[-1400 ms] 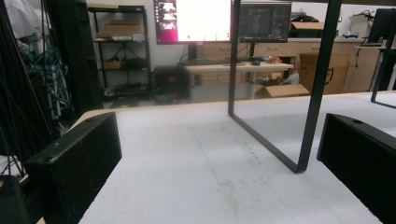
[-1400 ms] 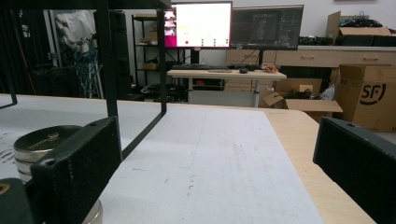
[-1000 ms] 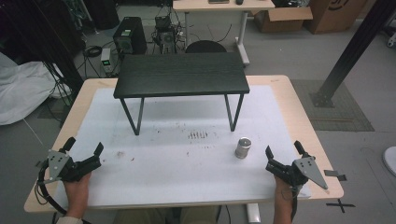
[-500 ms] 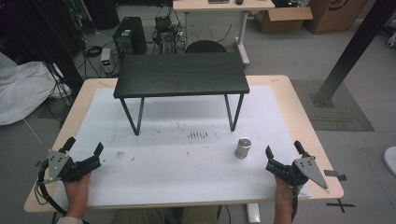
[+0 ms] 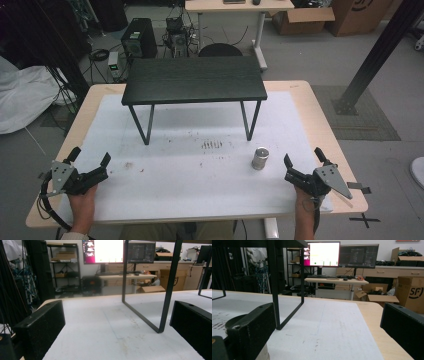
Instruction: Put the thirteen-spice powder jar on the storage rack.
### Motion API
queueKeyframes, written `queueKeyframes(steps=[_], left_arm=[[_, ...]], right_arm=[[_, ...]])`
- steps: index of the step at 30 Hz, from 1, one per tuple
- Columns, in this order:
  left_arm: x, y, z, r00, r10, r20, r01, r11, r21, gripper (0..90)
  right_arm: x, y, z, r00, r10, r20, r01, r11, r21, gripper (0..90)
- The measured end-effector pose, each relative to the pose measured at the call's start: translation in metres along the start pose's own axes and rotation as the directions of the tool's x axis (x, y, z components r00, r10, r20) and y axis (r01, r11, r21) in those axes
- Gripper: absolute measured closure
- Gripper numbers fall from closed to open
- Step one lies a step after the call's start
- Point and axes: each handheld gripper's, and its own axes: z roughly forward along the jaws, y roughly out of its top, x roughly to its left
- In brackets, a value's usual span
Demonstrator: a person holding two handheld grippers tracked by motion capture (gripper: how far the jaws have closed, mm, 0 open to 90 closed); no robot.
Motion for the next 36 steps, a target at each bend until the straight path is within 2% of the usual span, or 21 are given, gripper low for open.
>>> queueKeyframes(steps=[7,13,18,19,25,33,36], left_arm=[[0.0,0.0,0.0,1.0,0.0,0.0,0.0,1.0,0.0,0.4],[0.0,0.0,0.0,1.0,0.0,0.001,0.0,1.0,0.001,0.4],[0.0,0.0,0.0,1.0,0.0,0.001,0.0,1.0,0.0,0.4],[0.0,0.0,0.0,1.0,0.0,0.001,0.0,1.0,0.0,0.4],[0.0,0.0,0.0,1.0,0.0,0.001,0.0,1.0,0.0,0.4],[0.0,0.0,0.0,1.0,-0.001,0.001,0.001,1.0,0.0,0.4],[0.0,0.0,0.0,1.0,-0.003,0.001,0.003,1.0,-0.002,0.4]], right_arm=[[0.004,0.008,0.0,0.9994,-0.017,-0.031,0.017,1.0,0.004,0.5],[0.013,0.021,-0.002,0.9951,-0.036,-0.092,0.038,0.999,0.018,0.7],[0.018,0.027,-0.002,0.9898,-0.032,-0.138,0.037,0.999,0.03,0.8],[0.022,0.03,-0.001,0.9861,-0.029,-0.164,0.035,0.999,0.036,0.8],[0.036,0.034,0.008,0.9695,-0.033,-0.243,0.055,0.995,0.084,1.6],[0.052,0.025,0.029,0.9463,-0.023,-0.322,0.091,0.976,0.197,3.3],[0.056,0.02,0.037,0.9399,-0.014,-0.341,0.101,0.965,0.241,5.1]])
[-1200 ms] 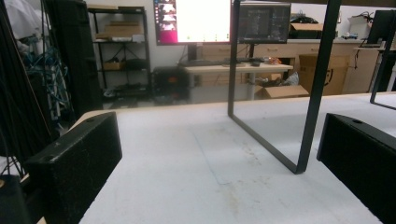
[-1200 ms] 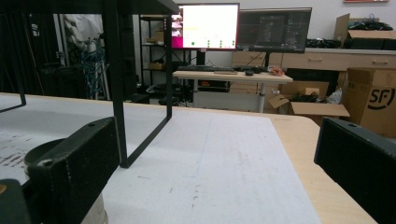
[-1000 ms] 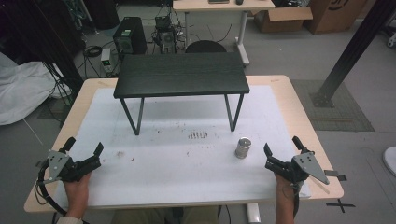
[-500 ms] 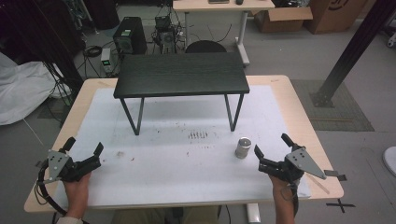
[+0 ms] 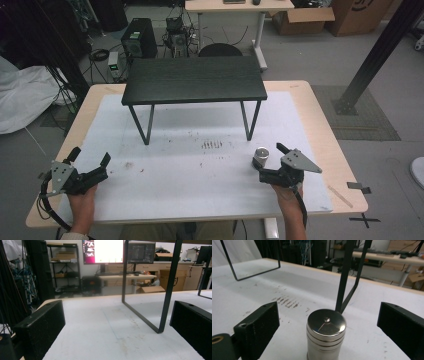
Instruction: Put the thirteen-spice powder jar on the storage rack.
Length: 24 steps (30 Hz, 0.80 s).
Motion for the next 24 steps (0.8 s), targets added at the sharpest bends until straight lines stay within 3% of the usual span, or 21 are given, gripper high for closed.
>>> queueKeyframes(steps=[11,24], left_arm=[[0.0,0.0,0.0,1.0,-0.002,0.001,0.002,1.0,-0.001,0.4],[0.0,0.0,0.0,1.0,-0.002,0.001,0.002,1.0,-0.002,0.4]], right_arm=[[-0.003,-0.005,0.016,0.9977,0.054,-0.041,-0.051,0.995,0.087,15.8],[-0.006,-0.009,0.017,0.9926,0.096,-0.075,-0.088,0.991,0.102,24.5]])
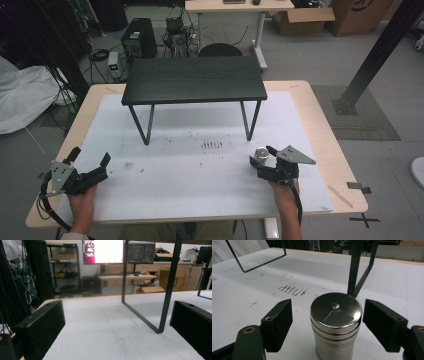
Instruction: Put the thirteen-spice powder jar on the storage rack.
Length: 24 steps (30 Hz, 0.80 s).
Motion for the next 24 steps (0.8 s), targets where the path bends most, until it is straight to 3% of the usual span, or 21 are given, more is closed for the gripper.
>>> queueKeyframes(steps=[7,20,24], left_arm=[[0.0,0.0,0.0001,1.0,0.0,0.0,0.0,1.0,0.0,0.4],[0.0,0.0,0.0,1.0,-0.001,0.0,0.001,1.0,0.0,0.4],[0.0,0.0,-0.0001,1.0,0.0,0.0,0.0,1.0,-0.001,0.4]], right_arm=[[-0.0003,-0.0009,0.0005,0.9999,0.006,-0.012,-0.006,1.0,0.002,28.2],[-0.0015,0.0004,-0.0037,0.9997,-0.002,-0.023,0.002,1.0,-0.013,46.0],[-0.002,0.0003,-0.0047,0.9998,-0.005,-0.021,0.005,1.0,-0.014,47.1]])
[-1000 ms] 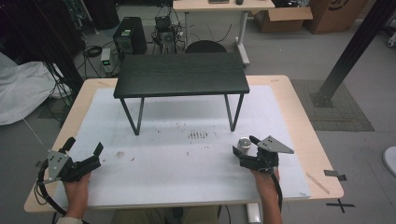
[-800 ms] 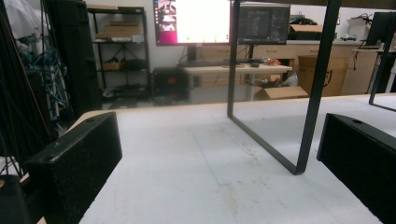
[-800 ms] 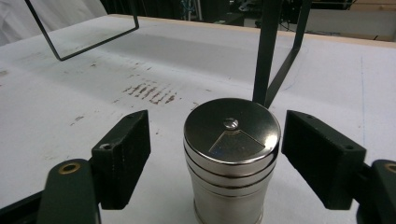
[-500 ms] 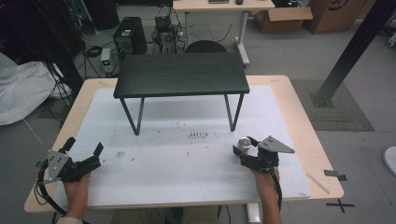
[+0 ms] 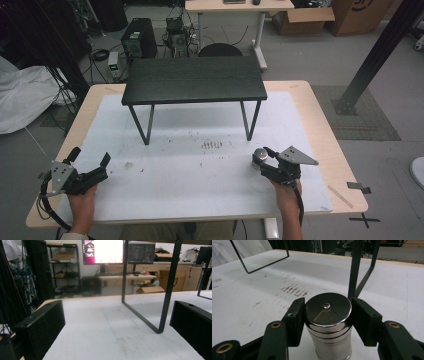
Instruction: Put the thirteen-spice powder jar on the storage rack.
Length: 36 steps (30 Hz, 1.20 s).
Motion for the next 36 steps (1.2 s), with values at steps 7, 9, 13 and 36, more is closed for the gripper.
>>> queueKeyframes(steps=[7,9,13,36], left_arm=[[0.0,0.0,0.0,1.0,0.0,0.0,0.0,1.0,0.0,0.4],[0.0,0.0,0.0,1.0,0.0,0.0,0.0,1.0,0.0,0.4],[0.0,0.0,0.0,1.0,0.0,0.0,0.0,1.0,0.0,0.4],[0.0,0.0,0.0,1.0,0.001,0.001,-0.001,1.0,0.0,0.4]], right_arm=[[0.0,0.001,-0.001,0.9999,0.005,-0.009,-0.006,1.0,-0.004,47.4],[0.001,0.003,-0.001,0.9999,0.004,-0.014,-0.004,1.0,-0.009,47.5],[0.003,0.007,-0.001,0.9997,-0.005,-0.022,0.005,1.0,-0.011,47.6],[0.019,0.051,-0.009,0.9936,-0.035,-0.107,0.027,0.997,-0.072,47.7]])
